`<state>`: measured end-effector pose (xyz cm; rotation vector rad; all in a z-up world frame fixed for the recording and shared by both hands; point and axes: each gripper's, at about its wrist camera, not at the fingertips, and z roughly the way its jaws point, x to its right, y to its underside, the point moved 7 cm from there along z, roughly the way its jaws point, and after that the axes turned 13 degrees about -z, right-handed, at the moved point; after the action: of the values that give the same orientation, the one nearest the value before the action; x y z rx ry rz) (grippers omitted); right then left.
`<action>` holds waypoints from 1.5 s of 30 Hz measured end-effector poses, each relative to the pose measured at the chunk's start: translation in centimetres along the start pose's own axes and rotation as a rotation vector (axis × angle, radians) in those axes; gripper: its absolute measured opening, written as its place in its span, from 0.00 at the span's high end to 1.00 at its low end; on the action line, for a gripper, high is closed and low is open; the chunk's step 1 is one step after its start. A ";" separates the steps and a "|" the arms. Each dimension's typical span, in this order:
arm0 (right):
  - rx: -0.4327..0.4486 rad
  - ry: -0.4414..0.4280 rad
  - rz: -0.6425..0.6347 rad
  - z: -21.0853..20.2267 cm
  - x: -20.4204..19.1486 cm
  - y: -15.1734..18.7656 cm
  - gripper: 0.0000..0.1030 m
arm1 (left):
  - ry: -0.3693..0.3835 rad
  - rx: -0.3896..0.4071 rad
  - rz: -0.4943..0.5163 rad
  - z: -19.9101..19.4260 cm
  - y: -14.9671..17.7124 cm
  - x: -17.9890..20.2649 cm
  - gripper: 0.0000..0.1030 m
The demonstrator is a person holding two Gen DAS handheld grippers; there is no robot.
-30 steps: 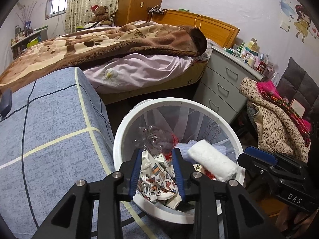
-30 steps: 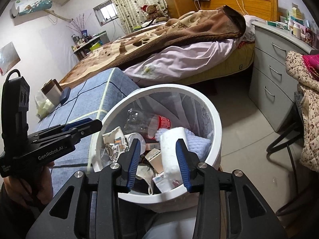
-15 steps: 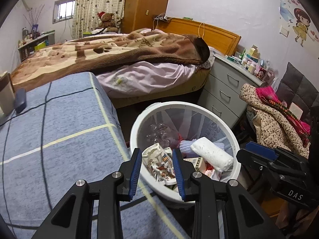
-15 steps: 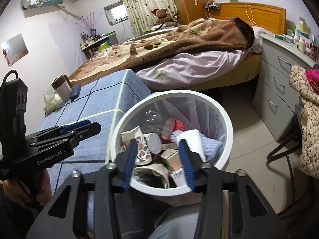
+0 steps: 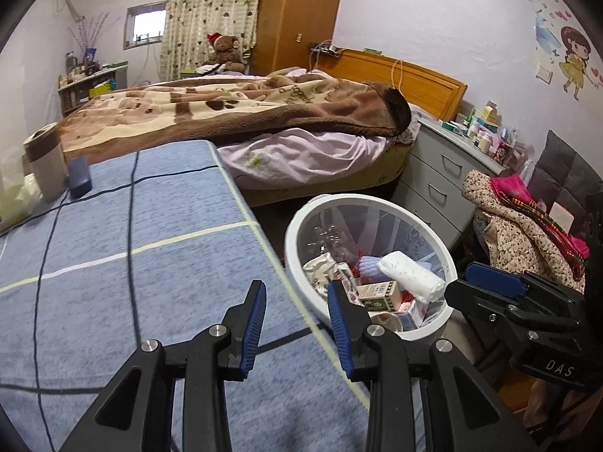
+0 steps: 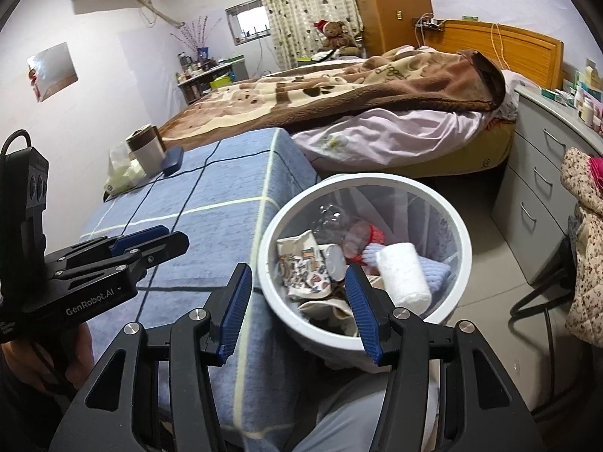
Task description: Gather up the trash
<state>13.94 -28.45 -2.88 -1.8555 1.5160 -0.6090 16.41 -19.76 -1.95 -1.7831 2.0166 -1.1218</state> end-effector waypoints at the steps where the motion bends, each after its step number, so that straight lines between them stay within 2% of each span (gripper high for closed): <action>1: 0.000 -0.003 -0.003 -0.1 -0.2 0.0 0.48 | -0.005 0.004 -0.004 -0.3 0.1 -0.3 0.67; 13: 0.011 -0.039 -0.059 -1.4 -3.0 0.7 0.48 | -0.065 0.028 -0.050 -3.6 2.6 -3.4 0.67; 28: 0.018 -0.053 -0.084 -1.8 -4.0 1.1 0.48 | -0.120 0.054 -0.084 -6.1 4.1 -5.5 0.67; 45: 0.011 -0.057 -0.084 -1.7 -4.2 1.2 0.48 | -0.119 0.055 -0.088 -6.3 4.2 -5.5 0.67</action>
<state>11.00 -24.83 -2.45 -1.9196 1.4012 -0.5967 10.66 -12.40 -2.13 -1.8806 1.8395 -1.0578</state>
